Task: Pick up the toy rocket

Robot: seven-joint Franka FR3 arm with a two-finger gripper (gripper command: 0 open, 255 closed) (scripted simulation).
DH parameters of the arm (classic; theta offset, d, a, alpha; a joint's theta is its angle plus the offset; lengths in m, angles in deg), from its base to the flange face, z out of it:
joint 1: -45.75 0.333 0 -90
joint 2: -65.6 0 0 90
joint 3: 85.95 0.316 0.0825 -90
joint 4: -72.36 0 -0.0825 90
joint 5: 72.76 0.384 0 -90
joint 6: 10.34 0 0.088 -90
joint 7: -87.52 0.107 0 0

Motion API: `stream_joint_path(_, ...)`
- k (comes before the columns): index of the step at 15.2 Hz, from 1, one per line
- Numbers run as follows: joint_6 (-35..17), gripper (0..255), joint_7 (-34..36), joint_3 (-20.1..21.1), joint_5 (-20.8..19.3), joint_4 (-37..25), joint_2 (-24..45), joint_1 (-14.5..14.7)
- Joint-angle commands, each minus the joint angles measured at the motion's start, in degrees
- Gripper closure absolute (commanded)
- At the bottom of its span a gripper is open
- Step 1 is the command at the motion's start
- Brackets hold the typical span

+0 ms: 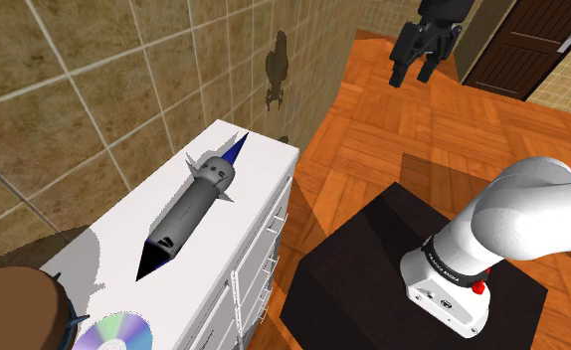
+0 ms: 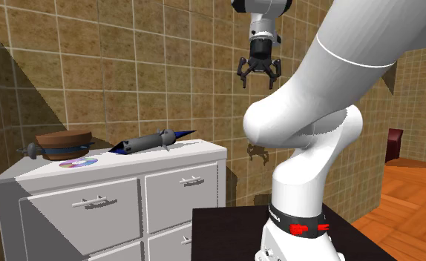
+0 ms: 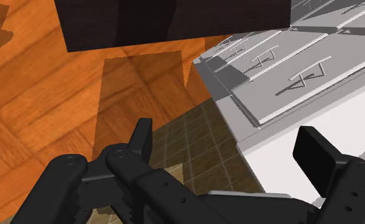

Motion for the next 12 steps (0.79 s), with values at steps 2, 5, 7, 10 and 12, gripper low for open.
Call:
stream_joint_path(2,-1.0,0,2.2,1.5,1.1,1.2,-0.7,0.1)
stream_joint_path(5,-4.0,0,8.8,6.2,4.5,4.1,-2.3,0.4)
stream_joint_path(7,-6.2,0,13.2,9.5,6.8,5.6,-2.7,0.7)
stream_joint_path(10,-9.9,0,19.7,14.6,10.1,7.1,-2.4,1.1)
stream_joint_path(12,-12.5,0,24.1,18.1,12.1,7.6,-1.5,1.2)
